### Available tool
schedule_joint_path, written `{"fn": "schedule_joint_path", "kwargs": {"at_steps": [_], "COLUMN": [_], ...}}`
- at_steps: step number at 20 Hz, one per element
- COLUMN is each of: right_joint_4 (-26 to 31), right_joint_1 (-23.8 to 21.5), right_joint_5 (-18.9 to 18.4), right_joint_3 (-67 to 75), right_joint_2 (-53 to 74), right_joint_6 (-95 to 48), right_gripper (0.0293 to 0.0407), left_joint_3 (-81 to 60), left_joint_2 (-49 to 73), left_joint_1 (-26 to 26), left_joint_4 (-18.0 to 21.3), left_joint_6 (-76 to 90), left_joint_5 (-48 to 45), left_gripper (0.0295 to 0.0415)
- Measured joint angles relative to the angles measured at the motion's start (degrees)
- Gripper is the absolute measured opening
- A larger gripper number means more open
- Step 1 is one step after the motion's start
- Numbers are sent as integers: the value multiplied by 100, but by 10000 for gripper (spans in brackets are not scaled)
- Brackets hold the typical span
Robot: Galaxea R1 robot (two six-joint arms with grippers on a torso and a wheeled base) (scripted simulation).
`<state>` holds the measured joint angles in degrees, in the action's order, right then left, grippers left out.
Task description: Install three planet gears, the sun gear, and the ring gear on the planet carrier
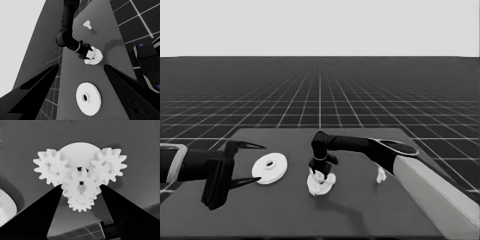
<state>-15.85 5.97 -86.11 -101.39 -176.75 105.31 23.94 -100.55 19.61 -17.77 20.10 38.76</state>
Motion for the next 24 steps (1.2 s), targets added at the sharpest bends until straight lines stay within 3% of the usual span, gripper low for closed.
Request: {"fn": "schedule_joint_path", "kwargs": {"at_steps": [24], "right_joint_4": [-1], "right_joint_1": [5], "right_joint_5": [1], "right_joint_3": [-1], "right_joint_2": [0], "right_joint_6": [1440], "right_gripper": [309], "left_joint_3": [0], "left_joint_2": [0], "left_joint_1": [0], "left_joint_4": [0], "left_joint_6": [0], "left_joint_5": [0], "left_gripper": [385]}}
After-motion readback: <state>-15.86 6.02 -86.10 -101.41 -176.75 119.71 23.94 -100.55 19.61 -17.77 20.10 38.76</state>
